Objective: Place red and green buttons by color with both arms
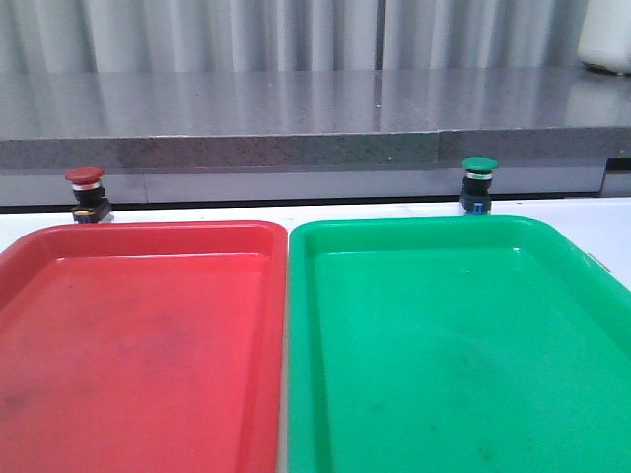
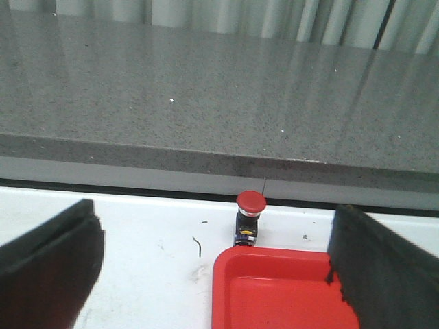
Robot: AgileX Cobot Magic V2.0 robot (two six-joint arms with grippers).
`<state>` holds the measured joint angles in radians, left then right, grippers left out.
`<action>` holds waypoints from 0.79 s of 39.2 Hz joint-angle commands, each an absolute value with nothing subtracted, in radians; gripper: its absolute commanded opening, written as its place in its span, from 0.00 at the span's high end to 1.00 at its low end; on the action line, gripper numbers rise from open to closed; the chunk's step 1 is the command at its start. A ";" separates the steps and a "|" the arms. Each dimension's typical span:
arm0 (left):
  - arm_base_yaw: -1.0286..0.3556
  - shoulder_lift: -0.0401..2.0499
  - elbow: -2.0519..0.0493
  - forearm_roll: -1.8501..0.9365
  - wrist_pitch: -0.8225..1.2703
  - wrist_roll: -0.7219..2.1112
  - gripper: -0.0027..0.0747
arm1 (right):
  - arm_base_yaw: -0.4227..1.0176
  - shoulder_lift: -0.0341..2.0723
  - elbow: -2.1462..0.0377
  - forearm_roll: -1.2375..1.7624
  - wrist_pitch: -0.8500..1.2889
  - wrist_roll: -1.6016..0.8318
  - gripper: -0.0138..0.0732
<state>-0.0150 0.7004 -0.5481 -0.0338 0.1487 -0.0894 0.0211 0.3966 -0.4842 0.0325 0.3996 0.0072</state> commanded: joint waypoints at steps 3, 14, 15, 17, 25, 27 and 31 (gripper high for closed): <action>-0.091 0.883 -0.674 -0.032 0.060 -0.086 0.17 | 0.014 0.411 -0.521 0.034 0.312 0.000 0.10; -0.180 1.251 -0.979 0.043 0.225 -0.086 0.17 | 0.014 0.411 -0.521 0.034 0.312 0.000 0.10; -0.180 1.279 -1.008 0.043 0.245 -0.086 0.17 | 0.014 0.411 -0.521 0.034 0.312 0.000 0.10; -0.180 1.356 -1.085 0.047 0.283 -0.086 0.17 | 0.014 0.411 -0.521 0.034 0.312 0.000 0.10; -0.178 1.630 -1.350 0.115 0.429 -0.086 0.17 | 0.014 0.411 -0.521 0.034 0.312 0.000 0.10; -0.178 1.694 -1.415 0.119 0.482 -0.086 0.17 | 0.014 0.411 -0.521 0.034 0.312 0.000 0.10; -0.165 1.804 -1.525 0.122 0.571 -0.087 0.17 | 0.014 0.411 -0.521 0.034 0.312 0.000 0.10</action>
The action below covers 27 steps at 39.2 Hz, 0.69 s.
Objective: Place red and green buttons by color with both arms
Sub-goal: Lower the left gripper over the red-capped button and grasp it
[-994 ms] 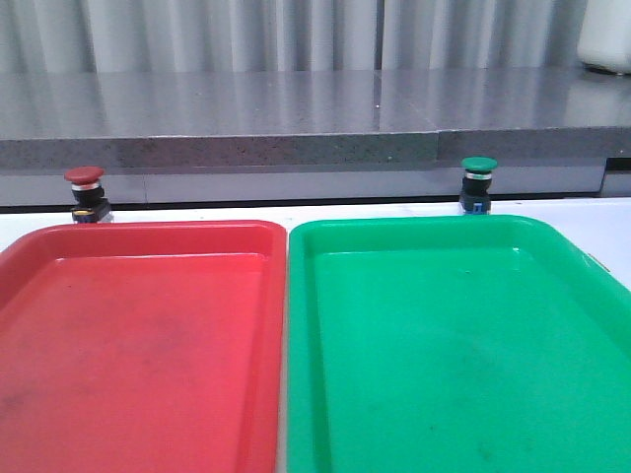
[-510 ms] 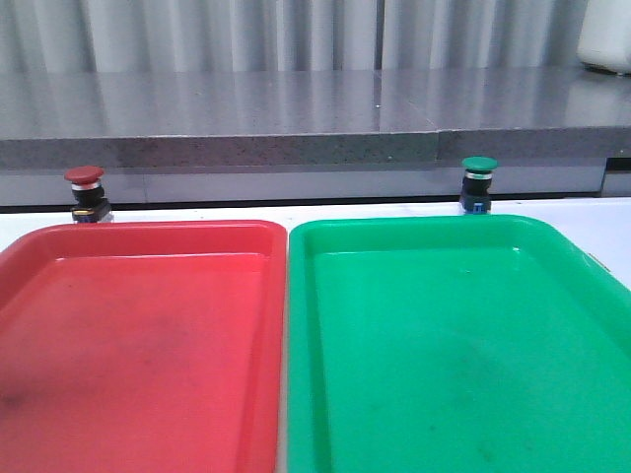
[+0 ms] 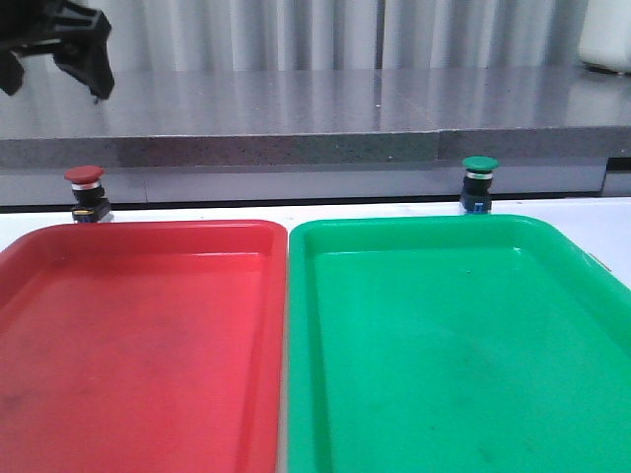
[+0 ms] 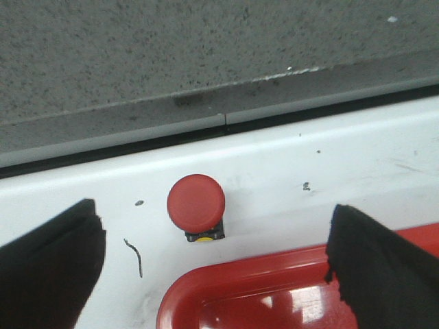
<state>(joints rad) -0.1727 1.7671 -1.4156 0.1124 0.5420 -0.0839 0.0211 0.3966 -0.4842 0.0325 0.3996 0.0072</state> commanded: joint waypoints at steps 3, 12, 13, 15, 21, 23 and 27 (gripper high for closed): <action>-0.149 1.881 -1.599 0.122 0.608 -0.092 0.17 | 0.014 0.411 -0.521 0.034 0.312 0.000 0.10; -0.126 2.022 -1.695 0.101 0.655 -0.094 0.17 | 0.014 0.411 -0.521 0.034 0.312 0.000 0.10; -0.126 2.031 -1.696 0.098 0.653 -0.094 0.17 | 0.014 0.411 -0.521 0.034 0.312 0.000 0.10; -0.129 2.044 -1.696 0.093 0.651 -0.094 0.17 | 0.014 0.411 -0.521 0.034 0.312 0.000 0.10; -0.135 2.064 -1.696 0.082 0.650 -0.094 0.24 | 0.014 0.411 -0.521 0.034 0.312 0.000 0.10; -0.140 2.064 -1.696 0.081 0.647 -0.094 0.31 | 0.014 0.411 -0.521 0.034 0.312 0.000 0.10; -0.139 2.064 -1.696 0.081 0.627 -0.094 0.49 | 0.014 0.411 -0.521 0.034 0.312 0.000 0.10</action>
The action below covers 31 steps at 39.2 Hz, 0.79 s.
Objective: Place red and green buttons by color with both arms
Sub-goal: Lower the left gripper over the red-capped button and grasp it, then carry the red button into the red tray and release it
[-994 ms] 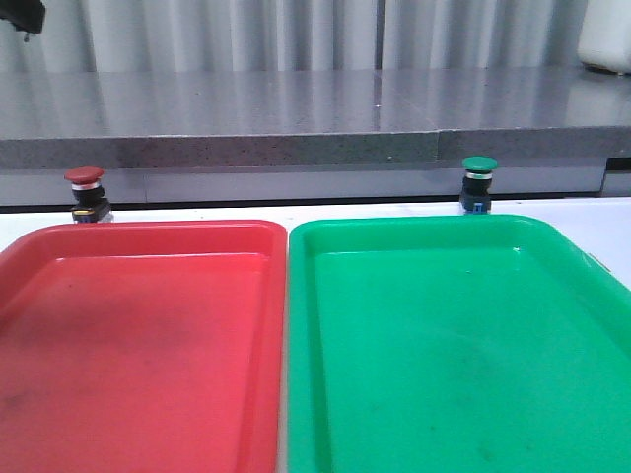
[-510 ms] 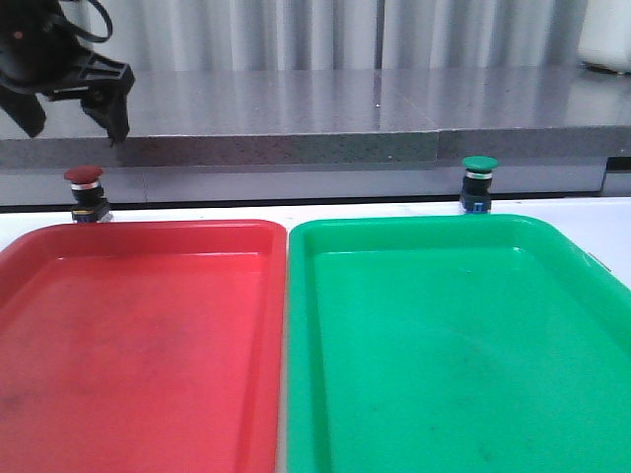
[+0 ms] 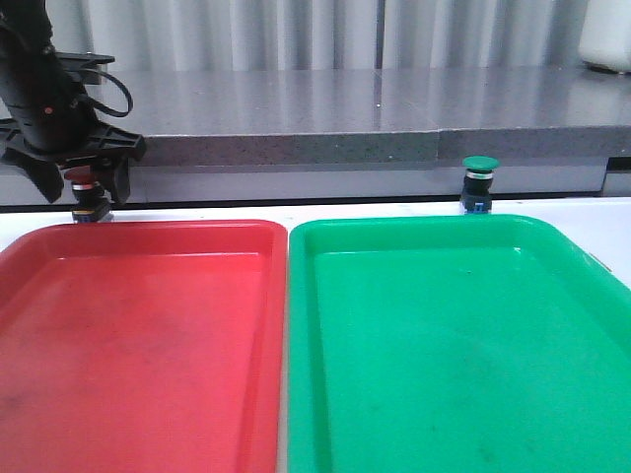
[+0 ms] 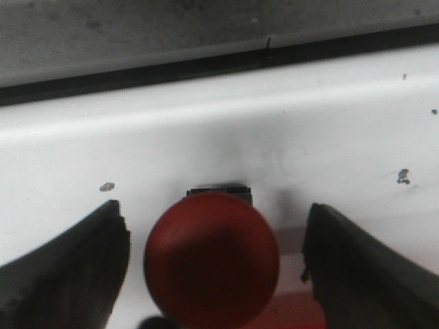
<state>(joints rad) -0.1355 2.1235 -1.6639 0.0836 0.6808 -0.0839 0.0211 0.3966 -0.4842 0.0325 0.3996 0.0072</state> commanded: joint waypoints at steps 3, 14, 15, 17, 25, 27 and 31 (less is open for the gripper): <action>-0.139 2.064 -1.696 0.081 0.617 -0.094 0.61 | 0.014 0.411 -0.521 0.034 0.312 0.000 0.10; -0.139 2.008 -1.738 0.116 0.657 -0.093 0.85 | 0.014 0.411 -0.521 0.034 0.312 0.000 0.10; -0.139 1.989 -1.736 0.116 0.660 -0.093 0.85 | 0.014 0.411 -0.521 0.034 0.312 0.000 0.10; -0.139 1.959 -1.730 0.113 0.670 -0.094 0.85 | 0.014 0.411 -0.521 0.034 0.312 0.000 0.10; -0.200 1.792 -1.560 0.087 0.612 -0.093 0.85 | 0.014 0.411 -0.521 0.034 0.312 0.000 0.10; -0.224 1.755 -1.494 0.087 0.580 -0.093 0.85 | 0.014 0.411 -0.521 0.034 0.312 0.000 0.10; -0.280 1.687 -1.369 0.087 0.554 -0.097 0.85 | 0.014 0.411 -0.521 0.034 0.312 0.000 0.10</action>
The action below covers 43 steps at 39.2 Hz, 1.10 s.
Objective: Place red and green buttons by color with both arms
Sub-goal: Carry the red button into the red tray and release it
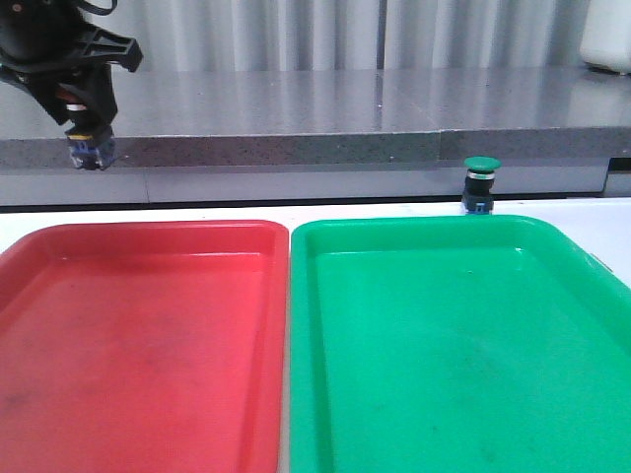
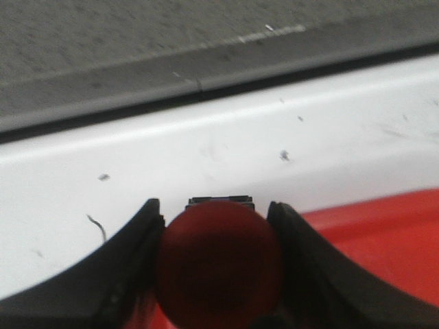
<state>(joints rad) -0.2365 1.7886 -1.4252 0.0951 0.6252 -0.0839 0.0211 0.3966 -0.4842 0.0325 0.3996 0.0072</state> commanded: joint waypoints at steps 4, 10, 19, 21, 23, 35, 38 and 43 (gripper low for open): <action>-0.337 1.637 -1.261 0.087 0.554 -0.133 0.85 | 0.014 0.411 -0.521 0.034 0.312 0.000 0.10; -0.409 1.608 -1.134 0.087 0.534 -0.143 0.85 | 0.014 0.411 -0.521 0.034 0.312 0.000 0.10; -0.471 1.608 -1.030 0.087 0.508 -0.175 0.85 | 0.014 0.411 -0.521 0.034 0.312 0.000 0.10; -0.477 1.608 -1.020 0.087 0.506 -0.181 0.85 | 0.014 0.411 -0.521 0.034 0.312 0.000 0.10; -0.479 1.608 -1.011 0.087 0.506 -0.190 0.85 | 0.014 0.411 -0.521 0.034 0.312 0.000 0.10; -0.479 1.606 -0.996 0.083 0.506 -0.192 0.58 | 0.014 0.411 -0.520 0.034 0.312 0.000 0.10; -0.479 1.597 -0.996 0.075 0.506 -0.192 0.41 | 0.014 0.411 -0.520 0.034 0.312 0.000 0.10; -0.479 1.564 -1.011 0.065 0.500 -0.192 0.26 | 0.014 0.411 -0.520 0.034 0.312 0.000 0.10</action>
<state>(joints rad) -0.4703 1.6359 -0.9746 0.0762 0.5401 -0.1812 0.0211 0.3966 -0.4842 0.0325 0.3996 0.0072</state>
